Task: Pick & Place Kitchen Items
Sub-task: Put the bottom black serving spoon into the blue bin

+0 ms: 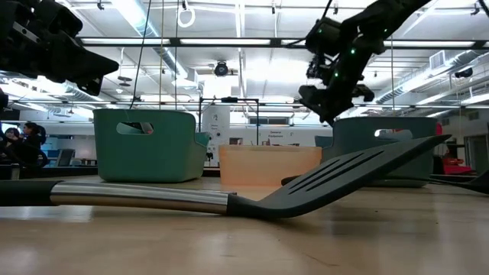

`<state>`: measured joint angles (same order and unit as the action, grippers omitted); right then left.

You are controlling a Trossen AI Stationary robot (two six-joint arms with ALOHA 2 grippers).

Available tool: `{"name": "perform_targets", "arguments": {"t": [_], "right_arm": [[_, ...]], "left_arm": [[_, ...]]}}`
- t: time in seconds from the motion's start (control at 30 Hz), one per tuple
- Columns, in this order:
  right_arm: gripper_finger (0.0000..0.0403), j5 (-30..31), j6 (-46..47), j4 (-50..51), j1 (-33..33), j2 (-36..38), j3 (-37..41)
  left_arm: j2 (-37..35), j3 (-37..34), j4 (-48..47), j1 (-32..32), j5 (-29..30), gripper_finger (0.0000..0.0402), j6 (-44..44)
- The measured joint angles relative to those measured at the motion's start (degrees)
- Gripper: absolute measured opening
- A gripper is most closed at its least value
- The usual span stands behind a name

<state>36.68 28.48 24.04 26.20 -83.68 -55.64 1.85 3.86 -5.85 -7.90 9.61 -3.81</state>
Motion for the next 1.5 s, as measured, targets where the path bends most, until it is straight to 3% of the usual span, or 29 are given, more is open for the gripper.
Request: {"name": "perform_targets", "arguments": {"t": [0.57, 0.87, 1.13, 1.5], "right_arm": [[0.0056, -6.3, 4.29, 4.21, 4.87, -3.21, 0.0], [0.0107, -7.84, 5.35, 4.84, 5.17, -3.21, 0.0], [0.0114, -9.49, 5.35, 4.82, 5.15, -3.21, 0.0], [0.011, -18.37, 7.04, 6.29, 5.96, -3.12, 0.0]], "left_arm": [[0.02, 0.02, -1.18, 0.01, 0.0, 0.0012, 0.15], [0.02, 0.02, -1.18, 0.0, -0.02, 0.0012, 0.15], [0.02, 0.02, -1.18, 0.02, 0.0, 0.0013, 0.14], [0.02, 0.02, -1.18, 0.02, -0.02, 0.0012, 0.13]]}}
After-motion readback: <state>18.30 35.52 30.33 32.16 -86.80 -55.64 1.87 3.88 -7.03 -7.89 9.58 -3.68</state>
